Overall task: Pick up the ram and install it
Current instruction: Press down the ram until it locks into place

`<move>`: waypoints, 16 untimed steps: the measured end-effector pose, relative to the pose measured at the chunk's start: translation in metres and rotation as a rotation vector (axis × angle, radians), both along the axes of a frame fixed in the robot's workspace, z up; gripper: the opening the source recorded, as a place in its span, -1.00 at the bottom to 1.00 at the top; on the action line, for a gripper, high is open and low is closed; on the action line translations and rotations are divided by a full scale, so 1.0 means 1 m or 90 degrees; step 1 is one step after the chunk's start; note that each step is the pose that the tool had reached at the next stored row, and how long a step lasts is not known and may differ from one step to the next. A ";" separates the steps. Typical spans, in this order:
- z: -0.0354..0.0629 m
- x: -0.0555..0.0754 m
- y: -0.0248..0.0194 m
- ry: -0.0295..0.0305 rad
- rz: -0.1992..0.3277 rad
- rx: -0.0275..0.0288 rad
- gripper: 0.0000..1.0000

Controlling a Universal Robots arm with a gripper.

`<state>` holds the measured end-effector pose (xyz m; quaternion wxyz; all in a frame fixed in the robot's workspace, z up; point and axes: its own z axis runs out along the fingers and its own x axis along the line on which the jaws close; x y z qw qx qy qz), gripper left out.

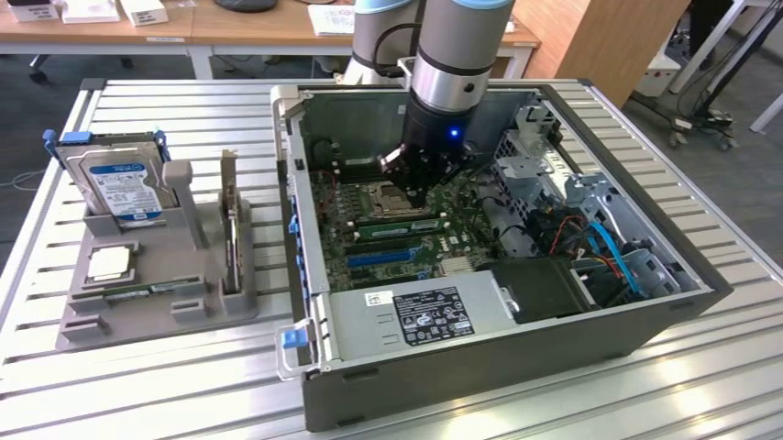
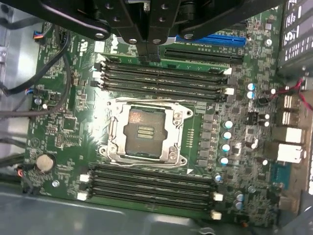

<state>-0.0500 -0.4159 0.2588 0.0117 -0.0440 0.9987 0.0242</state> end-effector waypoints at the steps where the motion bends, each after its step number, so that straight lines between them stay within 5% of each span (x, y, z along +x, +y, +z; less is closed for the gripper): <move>1: 0.0000 0.000 0.0000 0.0000 -0.006 0.0000 -0.80; 9: -0.0001 0.000 0.0000 0.0003 -0.026 0.0000 -0.80; 16: -0.0001 0.003 0.0000 0.0126 -0.027 -0.0003 -0.80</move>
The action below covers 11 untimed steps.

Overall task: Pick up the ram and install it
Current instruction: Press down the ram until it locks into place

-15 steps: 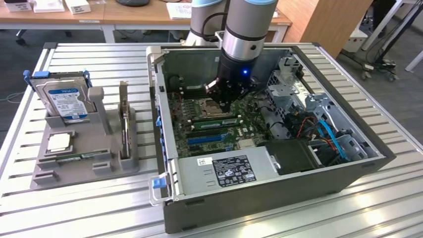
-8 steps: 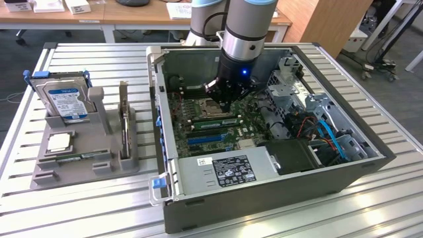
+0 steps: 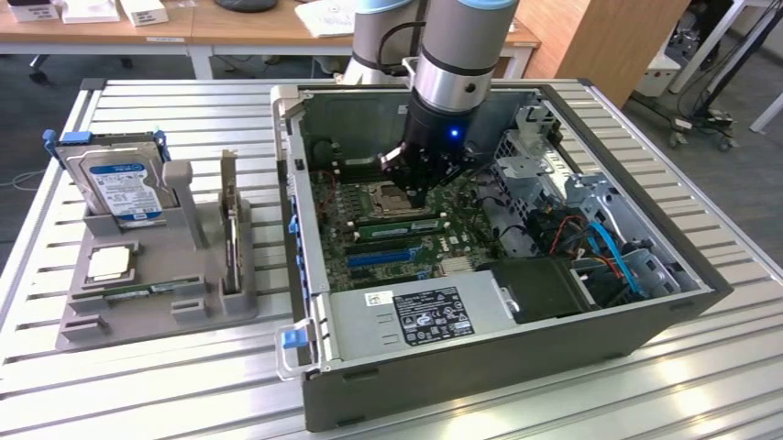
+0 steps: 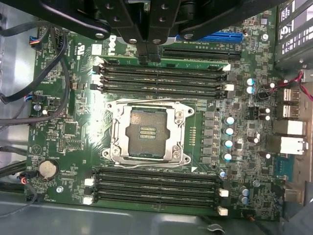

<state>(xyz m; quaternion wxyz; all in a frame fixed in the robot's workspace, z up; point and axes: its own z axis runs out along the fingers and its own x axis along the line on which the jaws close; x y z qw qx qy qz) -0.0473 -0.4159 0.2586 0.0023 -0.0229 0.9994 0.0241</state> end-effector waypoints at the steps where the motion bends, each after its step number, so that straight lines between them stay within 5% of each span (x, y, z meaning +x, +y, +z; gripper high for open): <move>1: 0.0000 0.000 0.0000 0.0015 0.000 -0.0001 -0.80; 3: 0.0000 0.001 0.0000 0.0061 0.000 0.0000 -0.80; 11: -0.0001 0.001 0.0000 0.0071 0.000 -0.0004 -0.80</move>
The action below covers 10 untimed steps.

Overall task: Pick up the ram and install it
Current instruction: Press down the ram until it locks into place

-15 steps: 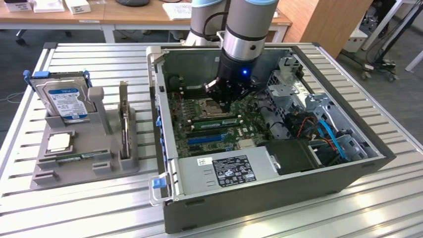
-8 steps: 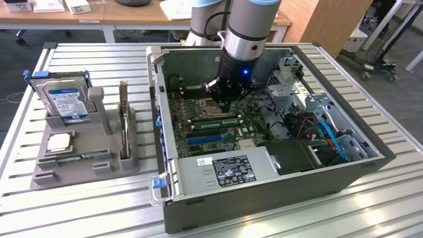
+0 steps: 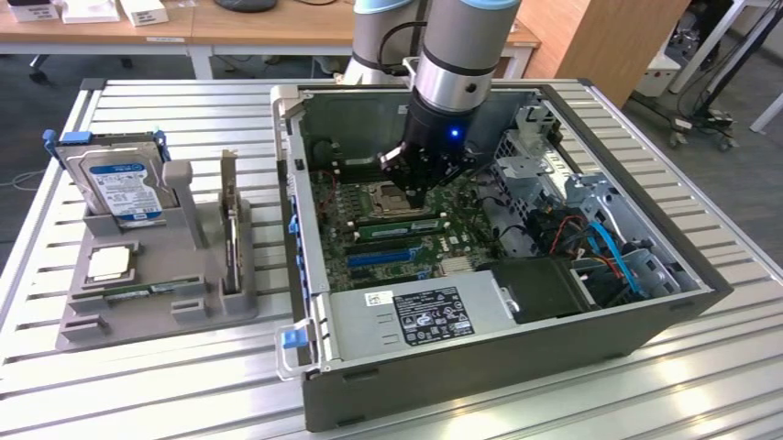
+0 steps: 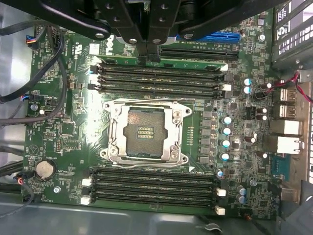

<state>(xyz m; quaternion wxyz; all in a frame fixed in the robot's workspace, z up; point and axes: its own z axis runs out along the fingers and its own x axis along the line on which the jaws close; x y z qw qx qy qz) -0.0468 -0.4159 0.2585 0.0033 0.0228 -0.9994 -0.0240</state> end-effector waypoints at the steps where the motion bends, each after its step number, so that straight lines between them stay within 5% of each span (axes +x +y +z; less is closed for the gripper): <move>1: 0.0000 0.000 0.0000 0.0006 0.000 -0.0003 -0.80; 10: 0.0003 0.000 0.0000 0.0023 0.000 -0.0008 -0.80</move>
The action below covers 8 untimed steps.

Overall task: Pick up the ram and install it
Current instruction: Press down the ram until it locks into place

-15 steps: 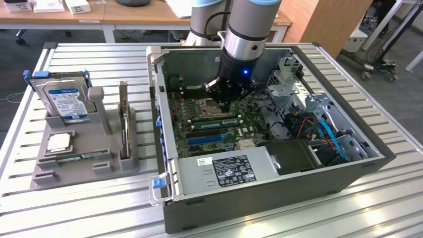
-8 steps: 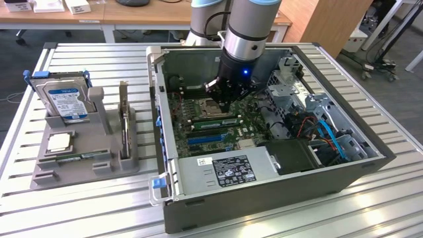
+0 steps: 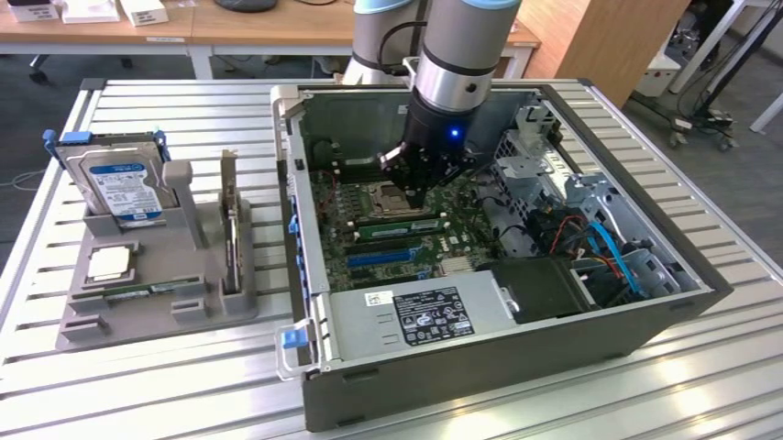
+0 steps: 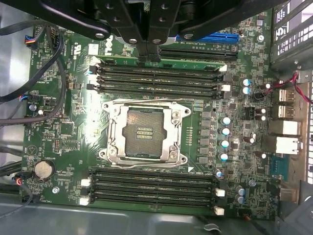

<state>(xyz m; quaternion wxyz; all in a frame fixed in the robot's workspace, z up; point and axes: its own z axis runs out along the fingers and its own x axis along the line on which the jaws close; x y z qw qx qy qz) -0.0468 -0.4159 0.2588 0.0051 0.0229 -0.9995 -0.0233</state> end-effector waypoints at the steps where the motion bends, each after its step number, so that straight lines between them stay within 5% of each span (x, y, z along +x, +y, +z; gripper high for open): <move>1: 0.0005 0.000 0.0000 0.0001 0.000 -0.0001 -0.80; 8: 0.0024 0.000 0.0000 0.0020 0.000 -0.0001 -0.80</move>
